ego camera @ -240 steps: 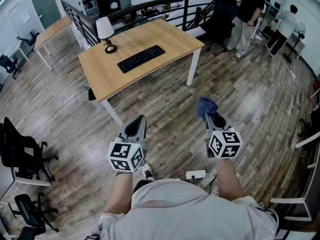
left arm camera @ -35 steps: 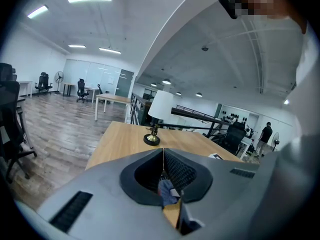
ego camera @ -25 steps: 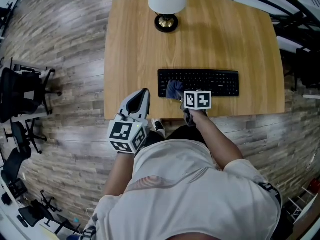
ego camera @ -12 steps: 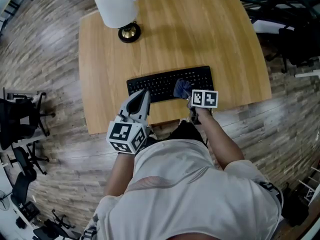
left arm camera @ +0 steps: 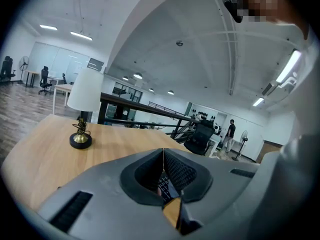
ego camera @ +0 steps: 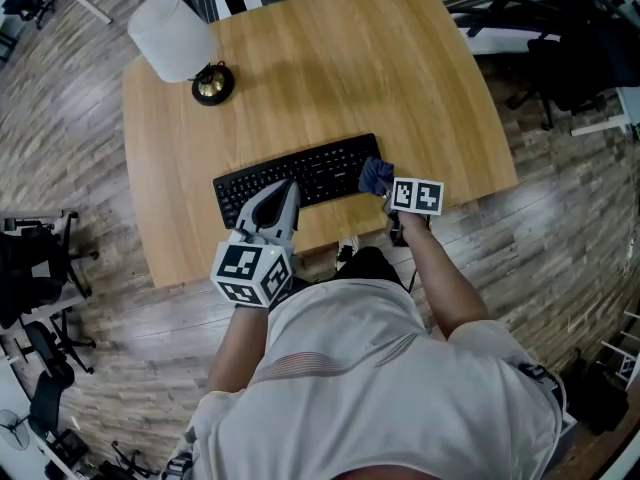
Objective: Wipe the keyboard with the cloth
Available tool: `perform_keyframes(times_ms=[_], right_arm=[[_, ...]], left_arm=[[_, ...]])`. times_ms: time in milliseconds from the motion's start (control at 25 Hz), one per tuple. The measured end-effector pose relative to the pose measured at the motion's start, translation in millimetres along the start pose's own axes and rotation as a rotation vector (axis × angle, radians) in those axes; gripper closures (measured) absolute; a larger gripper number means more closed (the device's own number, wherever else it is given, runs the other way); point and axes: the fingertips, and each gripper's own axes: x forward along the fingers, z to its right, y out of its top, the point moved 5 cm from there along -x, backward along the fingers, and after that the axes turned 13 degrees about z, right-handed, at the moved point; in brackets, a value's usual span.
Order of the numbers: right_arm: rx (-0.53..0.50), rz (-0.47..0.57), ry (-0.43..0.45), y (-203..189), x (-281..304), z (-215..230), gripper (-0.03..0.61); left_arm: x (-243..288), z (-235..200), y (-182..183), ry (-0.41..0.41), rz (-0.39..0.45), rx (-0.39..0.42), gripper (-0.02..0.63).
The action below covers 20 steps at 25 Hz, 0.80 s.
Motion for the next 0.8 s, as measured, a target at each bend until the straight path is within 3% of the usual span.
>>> perform_keyframes(times_ms=[240, 400, 560, 800], right_arm=[[0.096, 0.053, -0.080, 8.9, -13.5, 39.1, 0.459], [0.083, 0.144, -0.096, 27.2, -32.7, 37.7, 0.460], [0.006, 0.320, -0.031, 72.4, -64.8, -9.7, 0.460], [-0.198, 0.606, 0.110, 148.8, -126.1, -114.0, 0.460]], left_arm=[[3.3, 12.3, 6.3, -0.032, 0.008, -0.015, 0.598], [-2.7, 3.4, 18.9, -0.034, 0.027, 0.005, 0.598], [-9.5, -11.7, 48.3, -0.038, 0.084, 0.052, 0.598], [-24.2, -35.7, 107.6, -0.028, 0.211, 0.129, 0.598]])
